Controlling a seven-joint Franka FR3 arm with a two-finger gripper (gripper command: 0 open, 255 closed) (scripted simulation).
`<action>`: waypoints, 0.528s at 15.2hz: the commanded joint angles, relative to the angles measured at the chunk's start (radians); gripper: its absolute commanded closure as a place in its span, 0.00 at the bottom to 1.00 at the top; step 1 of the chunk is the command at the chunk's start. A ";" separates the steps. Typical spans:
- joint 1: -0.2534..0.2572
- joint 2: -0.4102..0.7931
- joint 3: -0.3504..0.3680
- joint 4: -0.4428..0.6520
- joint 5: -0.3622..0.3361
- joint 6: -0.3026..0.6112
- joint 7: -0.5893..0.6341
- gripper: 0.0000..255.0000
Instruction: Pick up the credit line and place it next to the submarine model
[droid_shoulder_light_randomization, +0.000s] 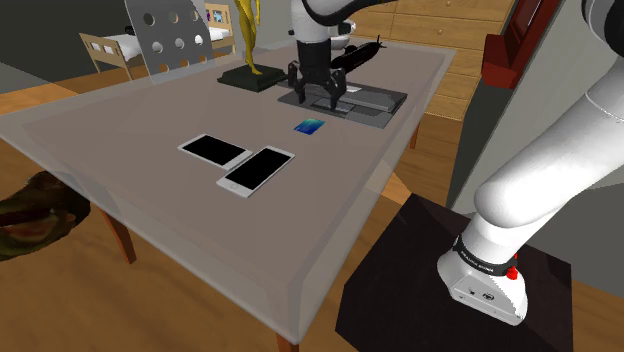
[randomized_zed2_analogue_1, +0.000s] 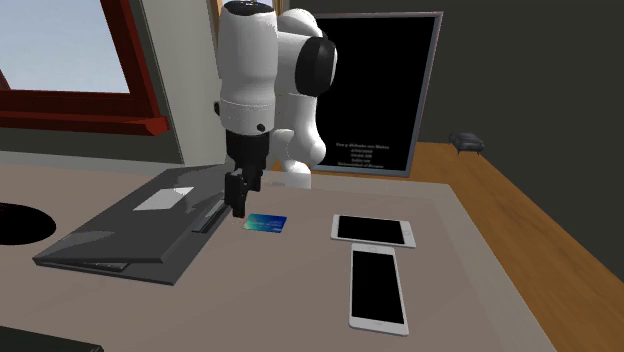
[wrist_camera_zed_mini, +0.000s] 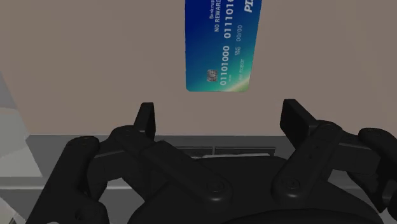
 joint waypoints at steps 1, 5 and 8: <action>-0.005 0.015 0.005 -0.007 -0.010 0.017 0.035 0.00; -0.006 0.014 0.004 -0.061 -0.011 0.071 0.035 0.00; -0.006 0.015 0.003 -0.082 -0.012 0.092 0.036 0.00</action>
